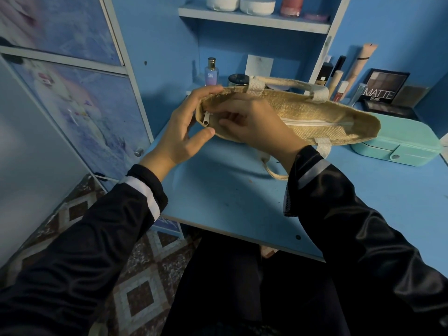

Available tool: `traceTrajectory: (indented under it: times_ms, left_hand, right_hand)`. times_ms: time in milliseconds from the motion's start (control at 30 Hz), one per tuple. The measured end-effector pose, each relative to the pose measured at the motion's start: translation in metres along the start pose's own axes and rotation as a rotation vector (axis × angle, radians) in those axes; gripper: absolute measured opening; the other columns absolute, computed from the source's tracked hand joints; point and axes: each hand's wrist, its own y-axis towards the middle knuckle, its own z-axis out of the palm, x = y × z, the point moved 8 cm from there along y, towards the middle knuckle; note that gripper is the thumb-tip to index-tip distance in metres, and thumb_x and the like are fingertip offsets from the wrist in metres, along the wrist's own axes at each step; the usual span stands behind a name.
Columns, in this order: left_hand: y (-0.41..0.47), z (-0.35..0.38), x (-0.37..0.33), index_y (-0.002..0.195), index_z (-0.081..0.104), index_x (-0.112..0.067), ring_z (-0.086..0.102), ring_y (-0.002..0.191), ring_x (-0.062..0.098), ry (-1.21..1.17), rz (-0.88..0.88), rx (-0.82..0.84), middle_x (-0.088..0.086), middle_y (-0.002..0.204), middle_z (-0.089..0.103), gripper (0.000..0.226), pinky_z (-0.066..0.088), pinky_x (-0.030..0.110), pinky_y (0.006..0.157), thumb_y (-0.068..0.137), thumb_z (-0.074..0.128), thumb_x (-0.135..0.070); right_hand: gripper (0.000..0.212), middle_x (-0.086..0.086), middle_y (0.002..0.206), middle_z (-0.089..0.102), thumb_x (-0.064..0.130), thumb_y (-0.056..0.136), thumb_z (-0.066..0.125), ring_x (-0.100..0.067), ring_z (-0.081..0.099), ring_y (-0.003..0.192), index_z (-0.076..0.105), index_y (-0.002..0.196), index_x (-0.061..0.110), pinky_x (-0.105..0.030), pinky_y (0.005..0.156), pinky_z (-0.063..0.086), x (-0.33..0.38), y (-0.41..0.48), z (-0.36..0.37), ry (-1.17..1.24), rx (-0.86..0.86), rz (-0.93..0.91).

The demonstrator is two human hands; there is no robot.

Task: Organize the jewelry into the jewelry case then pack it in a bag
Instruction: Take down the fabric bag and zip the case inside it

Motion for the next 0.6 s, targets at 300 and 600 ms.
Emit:
traceTrajectory:
  times_ms: [300,600]
  left_hand:
    - [0.0013,0.0004,0.0001,0.141,0.036,-0.002,0.052,0.124,0.032,-0.034,0.004,-0.001,0.019,0.136,0.05,0.065,0.046,0.045,0.102,0.079,0.053,-0.005]
    - [0.001,0.0007,0.0008,0.141,0.036,-0.002,0.054,0.121,0.029,-0.047,0.002,-0.005,0.02,0.135,0.05,0.064,0.045,0.037,0.099,0.079,0.054,-0.004]
  right_hand:
    - [0.028,-0.013,0.096,0.064,0.016,0.088,0.063,-0.022,0.063,0.082,0.071,0.114,0.013,-0.02,0.078,0.044,0.0021,0.0038,0.0072,-0.057,0.007,-0.046]
    - [0.025,-0.008,0.101,0.063,0.007,0.084,0.062,-0.011,0.054,0.084,0.068,0.109,0.01,-0.002,0.077,0.033,-0.0012,0.0028,0.0062,-0.032,0.035,0.015]
